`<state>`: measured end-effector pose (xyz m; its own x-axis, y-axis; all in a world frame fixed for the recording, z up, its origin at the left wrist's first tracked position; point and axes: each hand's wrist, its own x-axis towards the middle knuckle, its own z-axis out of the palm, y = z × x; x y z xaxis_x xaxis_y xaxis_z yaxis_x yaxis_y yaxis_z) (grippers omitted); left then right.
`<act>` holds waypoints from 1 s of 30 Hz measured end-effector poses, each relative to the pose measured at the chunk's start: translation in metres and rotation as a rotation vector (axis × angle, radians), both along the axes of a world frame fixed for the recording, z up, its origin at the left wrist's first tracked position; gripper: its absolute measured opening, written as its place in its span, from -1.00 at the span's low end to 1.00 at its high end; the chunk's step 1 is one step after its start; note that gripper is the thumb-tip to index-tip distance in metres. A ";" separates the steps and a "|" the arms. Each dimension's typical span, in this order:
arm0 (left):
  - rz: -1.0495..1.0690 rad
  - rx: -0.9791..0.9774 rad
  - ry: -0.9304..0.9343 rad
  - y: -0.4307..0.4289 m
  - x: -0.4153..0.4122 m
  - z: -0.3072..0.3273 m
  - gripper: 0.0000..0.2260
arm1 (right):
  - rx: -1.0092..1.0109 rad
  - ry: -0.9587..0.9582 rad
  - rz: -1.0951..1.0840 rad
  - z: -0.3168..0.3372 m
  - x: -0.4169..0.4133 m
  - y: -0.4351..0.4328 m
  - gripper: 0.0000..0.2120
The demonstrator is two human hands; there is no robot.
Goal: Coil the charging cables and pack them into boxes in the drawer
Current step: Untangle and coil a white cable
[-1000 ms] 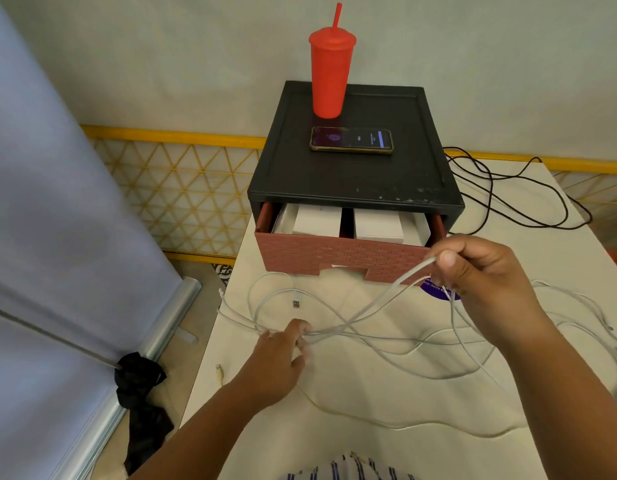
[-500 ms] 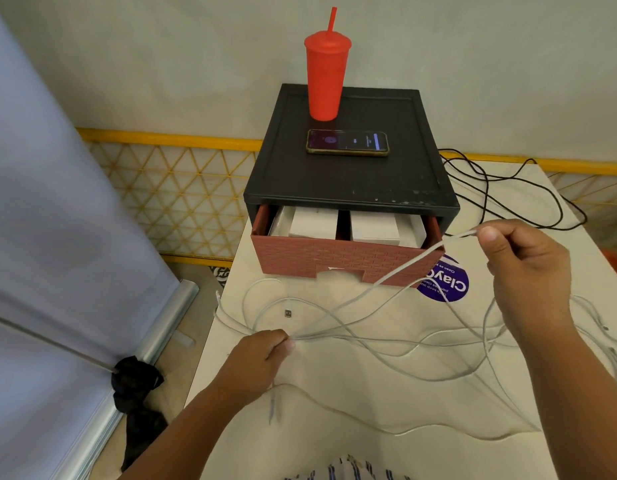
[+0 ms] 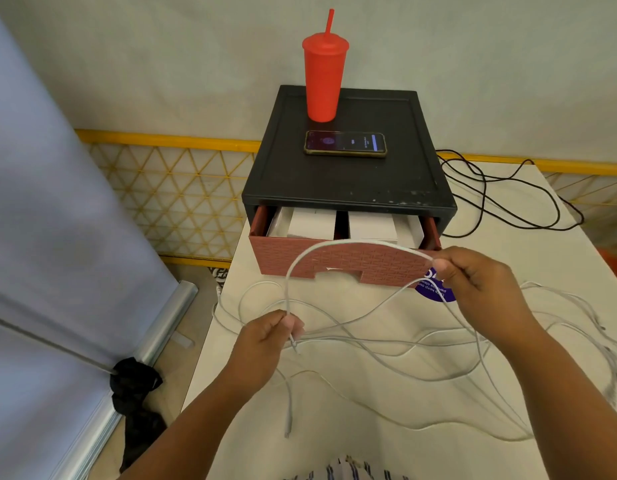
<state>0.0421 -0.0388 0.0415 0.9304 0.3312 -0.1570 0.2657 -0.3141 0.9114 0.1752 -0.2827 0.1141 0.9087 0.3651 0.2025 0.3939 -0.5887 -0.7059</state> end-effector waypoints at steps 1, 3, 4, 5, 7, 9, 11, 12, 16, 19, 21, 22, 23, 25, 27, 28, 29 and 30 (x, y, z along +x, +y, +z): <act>0.029 -0.045 -0.010 0.000 0.001 0.003 -0.68 | 0.006 0.013 0.011 -0.003 0.000 0.000 -0.80; 0.099 -0.206 -0.023 0.000 0.003 0.007 -0.67 | 0.037 0.035 0.015 -0.005 0.000 0.000 -0.78; 0.142 -0.342 -0.017 0.000 0.004 0.010 -0.67 | 0.056 0.050 0.007 -0.006 -0.001 0.000 -0.77; 0.183 -0.504 -0.012 0.000 0.006 0.013 -0.67 | 0.074 0.069 -0.006 -0.006 -0.001 0.000 -0.76; 0.219 -0.815 -0.033 0.002 0.009 0.018 -0.70 | 0.099 0.094 -0.017 -0.005 -0.003 0.000 -0.72; 0.213 -1.071 -0.058 0.004 0.012 0.028 -0.70 | 0.082 0.088 -0.005 -0.006 -0.003 0.000 -0.67; 0.182 -1.271 -0.114 0.012 0.016 0.035 -0.70 | -0.034 0.066 0.005 -0.013 -0.002 0.000 -0.67; 0.126 -1.364 -0.158 0.017 0.018 0.035 -0.71 | -0.118 0.067 0.007 -0.017 -0.002 0.000 -0.69; -0.058 -1.463 -0.317 0.034 0.028 0.045 -0.58 | -0.305 0.148 0.142 -0.031 -0.012 0.005 -0.73; 0.036 -1.434 -0.347 0.031 0.040 0.066 -0.70 | -0.364 0.174 0.327 -0.034 -0.031 0.016 -0.72; 0.162 -1.294 -0.447 0.021 0.046 0.079 -0.74 | -0.366 0.174 0.437 -0.033 -0.044 0.025 -0.72; 0.186 -1.191 -0.481 0.014 0.051 0.083 -0.75 | -0.350 0.181 0.476 -0.031 -0.049 0.029 -0.72; 0.200 -1.102 -0.488 0.007 0.055 0.085 -0.75 | -0.331 0.191 0.503 -0.030 -0.053 0.032 -0.72; 0.217 -0.991 -0.478 -0.005 0.060 0.090 -0.77 | -0.295 0.223 0.534 -0.026 -0.058 0.035 -0.72; 0.208 -0.855 -0.481 -0.012 0.062 0.092 -0.79 | -0.235 0.267 0.530 -0.022 -0.059 0.034 -0.74; 0.203 -0.791 -0.483 -0.014 0.063 0.092 -0.79 | -0.203 0.297 0.514 -0.020 -0.058 0.032 -0.74; 0.206 -0.745 -0.485 -0.015 0.064 0.093 -0.80 | -0.177 0.333 0.492 -0.016 -0.057 0.029 -0.75; 0.212 -0.708 -0.493 -0.014 0.066 0.092 -0.80 | -0.157 0.370 0.472 -0.014 -0.056 0.026 -0.75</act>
<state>0.1080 -0.0531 0.1332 0.8763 0.4816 0.0121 -0.2200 0.3777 0.8994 0.1191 -0.2562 0.1005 0.6414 0.7449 -0.1836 0.3829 -0.5182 -0.7648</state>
